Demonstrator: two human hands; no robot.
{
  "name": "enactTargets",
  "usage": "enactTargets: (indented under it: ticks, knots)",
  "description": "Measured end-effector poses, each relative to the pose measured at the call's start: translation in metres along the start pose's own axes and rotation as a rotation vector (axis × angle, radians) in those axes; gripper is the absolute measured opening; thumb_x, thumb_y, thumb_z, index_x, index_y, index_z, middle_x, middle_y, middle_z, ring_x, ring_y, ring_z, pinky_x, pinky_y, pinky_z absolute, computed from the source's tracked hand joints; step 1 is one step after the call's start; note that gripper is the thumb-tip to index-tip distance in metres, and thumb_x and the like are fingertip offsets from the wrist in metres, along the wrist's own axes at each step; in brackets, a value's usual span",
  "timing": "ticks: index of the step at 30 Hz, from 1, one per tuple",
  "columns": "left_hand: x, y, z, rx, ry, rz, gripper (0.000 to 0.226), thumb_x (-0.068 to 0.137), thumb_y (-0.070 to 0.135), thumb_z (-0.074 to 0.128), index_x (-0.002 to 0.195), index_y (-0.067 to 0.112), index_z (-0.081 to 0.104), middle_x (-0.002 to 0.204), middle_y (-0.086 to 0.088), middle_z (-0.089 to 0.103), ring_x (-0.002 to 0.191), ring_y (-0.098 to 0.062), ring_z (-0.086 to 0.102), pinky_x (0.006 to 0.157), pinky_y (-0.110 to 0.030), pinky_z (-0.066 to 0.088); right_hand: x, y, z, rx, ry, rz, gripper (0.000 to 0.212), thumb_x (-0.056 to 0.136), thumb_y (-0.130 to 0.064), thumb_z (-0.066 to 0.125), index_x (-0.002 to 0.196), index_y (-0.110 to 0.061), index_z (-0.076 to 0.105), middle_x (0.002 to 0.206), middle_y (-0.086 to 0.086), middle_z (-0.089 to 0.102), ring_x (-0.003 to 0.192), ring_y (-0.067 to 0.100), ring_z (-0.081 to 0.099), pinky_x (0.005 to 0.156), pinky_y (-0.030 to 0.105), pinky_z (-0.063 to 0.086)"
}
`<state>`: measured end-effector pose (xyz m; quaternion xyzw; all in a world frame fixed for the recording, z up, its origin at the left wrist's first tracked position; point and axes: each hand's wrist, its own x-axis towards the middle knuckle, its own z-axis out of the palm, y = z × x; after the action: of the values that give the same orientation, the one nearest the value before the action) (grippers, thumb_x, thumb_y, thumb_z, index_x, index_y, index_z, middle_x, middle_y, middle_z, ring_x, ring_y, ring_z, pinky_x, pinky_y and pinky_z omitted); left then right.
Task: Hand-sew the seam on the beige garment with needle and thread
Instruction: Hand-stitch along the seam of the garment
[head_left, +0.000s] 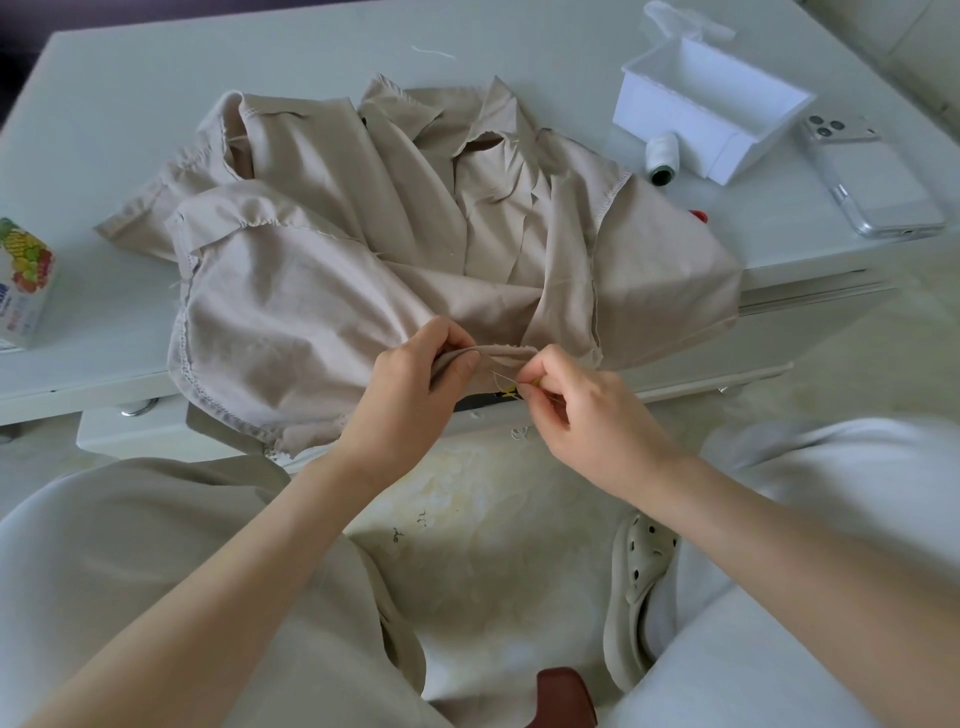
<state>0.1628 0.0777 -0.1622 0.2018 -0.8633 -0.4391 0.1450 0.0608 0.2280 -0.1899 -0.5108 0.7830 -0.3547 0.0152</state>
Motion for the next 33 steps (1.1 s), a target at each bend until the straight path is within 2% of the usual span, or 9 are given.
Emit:
enactTargets:
  ticks: [7, 12, 16, 18, 23, 26, 29, 31, 33]
  knots:
    - [0.000, 0.001, 0.001, 0.001, 0.005, 0.034, 0.008, 0.093, 0.010, 0.057, 0.086, 0.012, 0.057, 0.062, 0.012, 0.051, 0.058, -0.003, 0.047, 0.054, -0.010, 0.036, 0.002, -0.004, 0.000, 0.000, 0.007, -0.030, 0.013, 0.090, -0.018, 0.046, 0.085, -0.008, 0.052, 0.051, -0.013, 0.034, 0.046, 0.012, 0.031, 0.041, 0.021, 0.024]
    - [-0.002, 0.004, 0.004, -0.001, -0.003, 0.109, 0.006, 0.092, 0.006, 0.058, 0.087, 0.007, 0.060, 0.068, 0.010, 0.059, 0.065, -0.006, 0.053, 0.058, -0.012, 0.040, 0.003, -0.005, 0.005, 0.024, 0.036, -0.009, 0.006, 0.090, -0.012, 0.051, 0.085, -0.007, 0.052, 0.047, -0.017, 0.024, 0.039, 0.000, 0.028, 0.040, 0.024, 0.026]
    - [-0.004, 0.006, 0.006, -0.055, -0.015, 0.153, 0.003, 0.091, 0.004, 0.060, 0.088, 0.003, 0.061, 0.074, -0.006, 0.064, 0.070, -0.021, 0.059, 0.065, -0.033, 0.049, 0.008, -0.007, 0.005, 0.044, 0.080, -0.007, 0.010, 0.093, -0.013, 0.049, 0.088, -0.005, 0.052, 0.052, -0.019, 0.029, 0.040, -0.005, 0.032, 0.042, 0.014, 0.023]
    - [-0.006, 0.008, 0.008, -0.086, -0.017, 0.166, 0.003, 0.090, 0.003, 0.061, 0.087, 0.003, 0.061, 0.074, -0.008, 0.063, 0.071, -0.023, 0.060, 0.066, -0.035, 0.049, 0.010, -0.008, 0.005, 0.063, 0.110, -0.002, 0.008, 0.093, -0.012, 0.050, 0.089, -0.005, 0.051, 0.055, -0.020, 0.034, 0.043, -0.006, 0.037, 0.043, 0.010, 0.025]
    - [-0.006, 0.011, 0.009, -0.131, -0.002, 0.155, 0.001, 0.090, 0.001, 0.061, 0.090, 0.000, 0.060, 0.078, 0.001, 0.064, 0.074, -0.016, 0.061, 0.067, -0.030, 0.052, 0.009, -0.010, 0.008, 0.139, 0.136, -0.006, 0.014, 0.095, -0.017, 0.044, 0.094, -0.004, 0.050, 0.060, -0.009, 0.054, 0.048, 0.007, 0.050, 0.045, 0.023, 0.040]
    - [-0.005, 0.009, 0.009, -0.123, 0.021, 0.128, 0.004, 0.091, 0.004, 0.061, 0.094, 0.002, 0.058, 0.079, 0.001, 0.065, 0.075, -0.014, 0.063, 0.067, -0.029, 0.053, 0.008, -0.012, 0.010, 0.231, 0.126, 0.045, 0.007, 0.097, -0.018, 0.045, 0.099, -0.012, 0.045, 0.064, 0.000, 0.061, 0.053, 0.009, 0.058, 0.048, 0.028, 0.046]
    - [-0.005, 0.010, 0.009, -0.145, 0.033, 0.084, 0.004, 0.092, 0.006, 0.059, 0.095, 0.008, 0.060, 0.079, 0.002, 0.066, 0.075, -0.010, 0.063, 0.066, -0.021, 0.052, 0.008, -0.016, 0.010, 0.316, 0.134, 0.091, 0.011, 0.097, -0.013, 0.048, 0.098, -0.019, 0.039, 0.067, 0.002, 0.064, 0.058, 0.008, 0.061, 0.051, 0.025, 0.049]
    - [-0.006, 0.013, 0.009, -0.167, 0.046, 0.058, 0.007, 0.092, 0.006, 0.059, 0.091, 0.013, 0.061, 0.074, 0.004, 0.064, 0.069, -0.004, 0.060, 0.062, -0.011, 0.045, 0.008, -0.019, 0.008, 0.362, 0.141, 0.112, 0.015, 0.096, -0.012, 0.049, 0.097, -0.019, 0.037, 0.070, 0.003, 0.066, 0.059, 0.007, 0.063, 0.052, 0.022, 0.050]
    - [-0.006, 0.014, 0.008, -0.184, 0.059, 0.036, 0.010, 0.091, 0.008, 0.060, 0.087, 0.017, 0.061, 0.069, 0.003, 0.062, 0.064, -0.004, 0.055, 0.061, -0.009, 0.043, 0.008, -0.020, 0.008, 0.398, 0.146, 0.122, 0.015, 0.096, -0.011, 0.051, 0.096, -0.017, 0.038, 0.071, 0.002, 0.066, 0.060, 0.006, 0.064, 0.054, 0.019, 0.051]
